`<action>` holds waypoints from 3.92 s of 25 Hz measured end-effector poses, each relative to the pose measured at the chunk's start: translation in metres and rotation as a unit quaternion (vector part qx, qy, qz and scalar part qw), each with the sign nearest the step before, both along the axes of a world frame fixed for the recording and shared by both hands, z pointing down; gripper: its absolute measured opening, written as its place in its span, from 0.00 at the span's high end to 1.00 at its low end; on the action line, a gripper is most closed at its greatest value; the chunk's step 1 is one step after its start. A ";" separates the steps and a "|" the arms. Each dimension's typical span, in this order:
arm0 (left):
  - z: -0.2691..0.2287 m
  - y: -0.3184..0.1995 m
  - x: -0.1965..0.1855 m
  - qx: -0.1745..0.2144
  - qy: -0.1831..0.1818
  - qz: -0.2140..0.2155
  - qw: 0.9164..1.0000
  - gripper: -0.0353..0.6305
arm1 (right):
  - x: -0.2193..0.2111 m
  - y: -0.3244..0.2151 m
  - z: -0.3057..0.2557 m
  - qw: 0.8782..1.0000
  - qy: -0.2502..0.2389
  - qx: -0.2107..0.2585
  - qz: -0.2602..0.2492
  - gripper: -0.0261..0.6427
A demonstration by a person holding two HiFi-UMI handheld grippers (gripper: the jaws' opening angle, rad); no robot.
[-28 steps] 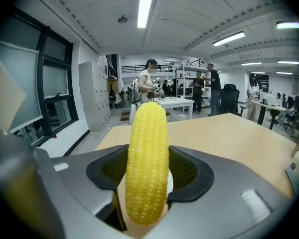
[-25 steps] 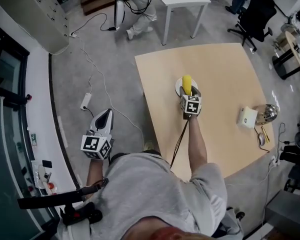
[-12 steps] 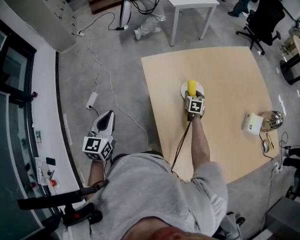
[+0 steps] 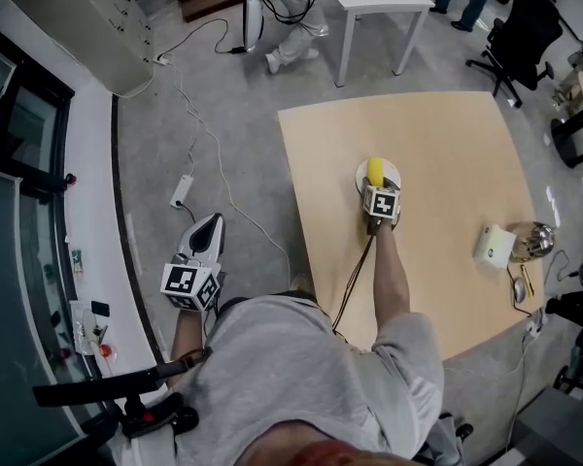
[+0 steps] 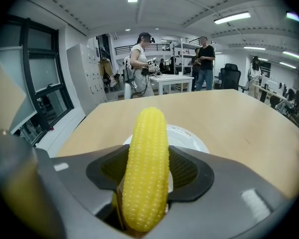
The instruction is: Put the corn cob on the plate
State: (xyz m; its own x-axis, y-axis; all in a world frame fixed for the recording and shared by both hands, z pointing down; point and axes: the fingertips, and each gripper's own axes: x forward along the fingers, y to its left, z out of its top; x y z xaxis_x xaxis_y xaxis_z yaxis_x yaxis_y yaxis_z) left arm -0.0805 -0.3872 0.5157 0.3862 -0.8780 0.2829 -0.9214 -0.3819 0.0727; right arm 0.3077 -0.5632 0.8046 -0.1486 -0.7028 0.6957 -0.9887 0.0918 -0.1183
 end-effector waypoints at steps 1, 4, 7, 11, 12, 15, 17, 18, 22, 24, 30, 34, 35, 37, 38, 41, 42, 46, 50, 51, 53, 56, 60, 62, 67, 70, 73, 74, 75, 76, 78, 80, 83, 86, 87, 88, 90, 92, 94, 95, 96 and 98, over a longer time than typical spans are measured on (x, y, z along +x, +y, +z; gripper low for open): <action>0.000 -0.001 0.000 0.000 0.000 0.000 1.000 0.92 | 0.000 -0.001 0.000 1.000 0.002 -0.002 -0.001 0.59; 0.002 -0.003 -0.001 -0.001 0.000 -0.001 1.000 0.92 | 0.000 -0.004 0.005 1.000 0.013 -0.005 -0.007 0.59; 0.004 -0.006 -0.002 -0.003 0.002 -0.002 1.000 0.92 | 0.000 -0.005 0.007 0.999 0.031 -0.015 -0.016 0.59; 0.006 -0.009 0.001 -0.005 0.004 0.000 1.000 0.92 | 0.002 -0.005 0.004 0.999 0.037 -0.022 -0.016 0.59; 0.006 -0.009 0.001 -0.006 0.004 0.001 1.000 0.92 | 0.002 -0.005 0.004 0.999 0.035 -0.022 -0.015 0.59; 0.007 -0.010 0.001 -0.008 0.006 0.003 1.000 0.92 | 0.004 -0.006 0.004 0.999 0.031 -0.032 -0.006 0.59; 0.007 -0.011 0.001 -0.008 0.007 0.003 1.000 0.92 | 0.007 -0.008 0.006 0.999 0.027 -0.040 0.002 0.59; 0.006 -0.011 0.001 -0.007 0.007 0.004 1.000 0.92 | 0.008 -0.009 0.007 0.999 0.026 -0.043 0.004 0.59; 0.007 -0.010 -0.003 -0.009 0.008 0.002 1.000 0.92 | 0.007 -0.008 0.007 0.998 0.032 -0.046 0.008 0.58; 0.008 -0.009 -0.006 -0.009 0.009 0.001 1.000 0.92 | 0.007 -0.012 0.009 0.999 0.034 -0.037 0.011 0.58; 0.007 -0.003 -0.010 -0.006 0.015 0.001 1.000 0.92 | 0.004 0.002 0.008 0.998 0.032 -0.049 0.025 0.54; 0.006 0.002 -0.007 -0.003 0.017 0.009 1.000 0.92 | 0.000 0.001 -0.012 0.999 0.035 -0.012 0.012 0.55; 0.006 0.004 -0.007 -0.003 0.018 0.010 1.000 0.92 | 0.001 0.003 -0.014 0.999 0.036 -0.009 0.014 0.55; 0.005 0.009 -0.008 -0.002 0.020 0.011 1.000 0.92 | 0.001 0.009 -0.016 0.999 0.039 -0.011 0.019 0.55; 0.005 0.011 -0.009 -0.001 0.021 0.012 1.000 0.92 | 0.000 0.012 -0.019 0.999 0.040 -0.008 0.018 0.56; 0.004 0.017 -0.012 0.001 0.025 0.012 1.000 0.92 | -0.007 0.014 -0.032 0.999 0.038 0.015 0.011 0.58; 0.003 0.020 -0.013 0.002 0.026 0.012 1.000 0.92 | -0.008 0.016 -0.035 0.999 0.038 0.017 0.013 0.58; 0.000 0.033 -0.016 0.005 0.031 0.013 0.999 0.92 | -0.021 0.027 -0.050 0.999 0.032 0.035 0.008 0.59; 0.000 0.045 -0.021 0.010 0.032 0.013 0.999 0.92 | -0.040 0.041 -0.071 0.998 0.019 0.067 -0.001 0.59; -0.001 0.048 -0.022 0.012 0.033 0.014 0.999 0.92 | -0.043 0.044 -0.076 0.997 0.013 0.075 0.001 0.60; -0.002 0.052 -0.024 0.015 0.033 0.016 0.999 0.92 | -0.049 0.052 -0.089 0.996 0.003 0.090 0.006 0.60; -0.003 0.061 -0.025 0.018 0.034 0.020 0.999 0.92 | -0.057 0.072 -0.109 0.994 -0.005 0.112 0.007 0.61; -0.005 0.069 -0.026 0.025 0.040 0.029 0.998 0.92 | -0.066 0.096 -0.137 0.990 -0.009 0.143 0.005 0.63; -0.003 0.075 -0.027 0.026 0.042 0.034 0.998 0.92 | -0.070 0.110 -0.149 0.988 -0.015 0.156 0.009 0.63; -0.004 0.092 -0.027 0.029 0.044 0.049 0.997 0.92 | -0.080 0.148 -0.170 0.983 -0.034 0.179 0.017 0.65; -0.002 0.103 -0.030 0.035 0.044 0.058 0.997 0.92 | -0.087 0.171 -0.181 0.980 -0.056 0.190 0.019 0.67; -0.002 0.115 -0.030 0.039 0.038 0.070 0.996 0.92 | -0.091 0.195 -0.199 0.976 -0.059 0.210 0.020 0.67; -0.003 0.119 -0.030 0.040 0.037 0.074 0.996 0.92 | -0.093 0.203 -0.204 0.974 -0.059 0.216 0.021 0.67; -0.003 0.123 -0.030 0.042 0.038 0.078 0.995 0.92 | -0.094 0.212 -0.208 0.973 -0.057 0.221 0.022 0.67; -0.004 0.129 -0.030 0.043 0.038 0.083 0.995 0.92 | -0.096 0.221 -0.213 0.972 -0.056 0.226 0.023 0.68; -0.004 0.141 -0.032 0.045 0.037 0.091 0.994 0.92 | -0.101 0.241 -0.221 0.970 -0.053 0.237 0.023 0.69; -0.004 0.152 -0.035 0.047 0.034 0.098 0.994 0.92 | -0.107 0.258 -0.230 0.967 -0.052 0.250 0.024 0.69; -0.003 0.171 -0.042 0.053 0.023 0.104 0.993 0.92 | -0.114 0.284 -0.240 0.963 -0.051 0.263 0.031 0.71; -0.002 0.190 -0.051 0.053 0.026 0.105 0.993 0.92 | -0.126 0.310 -0.248 0.960 -0.050 0.274 0.032 0.72; -0.002 0.195 -0.054 0.052 0.027 0.106 0.993 0.92 | -0.131 0.319 -0.252 0.959 -0.051 0.278 0.032 0.72; -0.001 0.201 -0.057 0.052 0.028 0.108 0.992 0.92 | -0.136 0.327 -0.256 0.958 -0.051 0.281 0.031 0.72; -0.001 0.212 -0.060 0.052 0.029 0.112 0.992 0.92 | -0.146 0.346 -0.264 0.955 -0.051 0.290 0.029 0.74; -0.003 0.222 -0.064 0.054 0.033 0.118 0.991 0.92 | -0.155 0.362 -0.272 0.953 -0.042 0.299 0.026 0.74; -0.005 0.231 -0.068 0.057 0.035 0.123 0.990 0.92 | -0.164 0.378 -0.276 0.952 -0.035 0.304 0.023 0.75; -0.006 0.235 -0.069 0.059 0.036 0.126 0.990 0.92 | -0.167 0.386 -0.278 0.951 -0.037 0.305 0.023 0.76; -0.008 0.239 -0.070 0.061 0.037 0.129 0.989 0.92 | -0.170 0.395 -0.281 0.951 -0.041 0.306 0.026 0.76; -0.013 0.249 -0.070 0.067 0.041 0.134 0.988 0.92 | -0.173 0.413 -0.288 0.949 -0.052 0.310 0.032 0.78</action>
